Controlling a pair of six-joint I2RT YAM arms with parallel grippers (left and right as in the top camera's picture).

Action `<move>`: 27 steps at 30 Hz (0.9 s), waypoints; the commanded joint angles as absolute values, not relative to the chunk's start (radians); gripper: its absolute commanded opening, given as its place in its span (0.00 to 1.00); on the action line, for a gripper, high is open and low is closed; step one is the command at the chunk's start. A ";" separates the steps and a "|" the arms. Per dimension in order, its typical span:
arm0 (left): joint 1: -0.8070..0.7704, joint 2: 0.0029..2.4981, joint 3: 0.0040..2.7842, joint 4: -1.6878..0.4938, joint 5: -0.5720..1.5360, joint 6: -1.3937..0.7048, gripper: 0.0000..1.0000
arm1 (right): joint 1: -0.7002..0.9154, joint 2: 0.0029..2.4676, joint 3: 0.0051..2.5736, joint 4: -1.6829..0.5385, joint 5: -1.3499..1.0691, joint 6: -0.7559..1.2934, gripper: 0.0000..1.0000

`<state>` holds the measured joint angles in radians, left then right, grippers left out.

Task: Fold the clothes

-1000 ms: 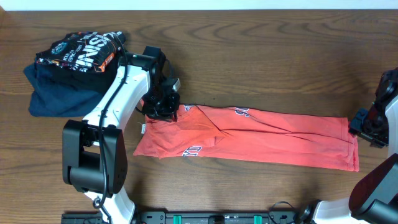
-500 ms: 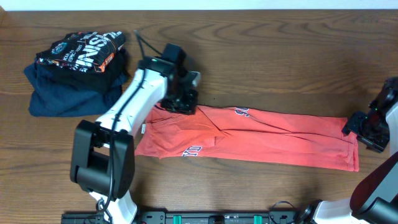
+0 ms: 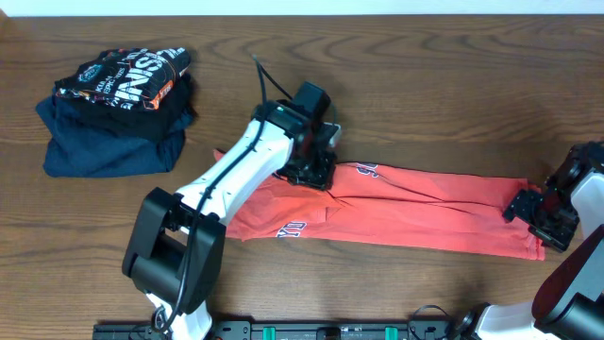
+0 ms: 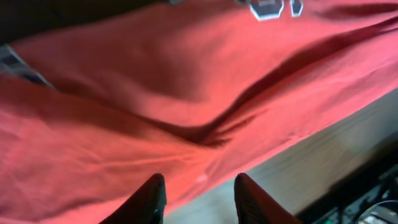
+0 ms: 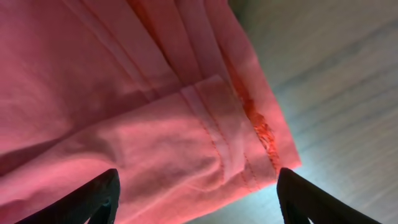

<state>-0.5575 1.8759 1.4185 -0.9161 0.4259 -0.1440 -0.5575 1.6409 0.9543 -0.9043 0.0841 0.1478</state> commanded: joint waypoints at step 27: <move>-0.635 1.987 1.407 -0.918 0.249 -0.581 0.46 | -0.569 1.626 0.952 -0.891 0.054 0.141 0.80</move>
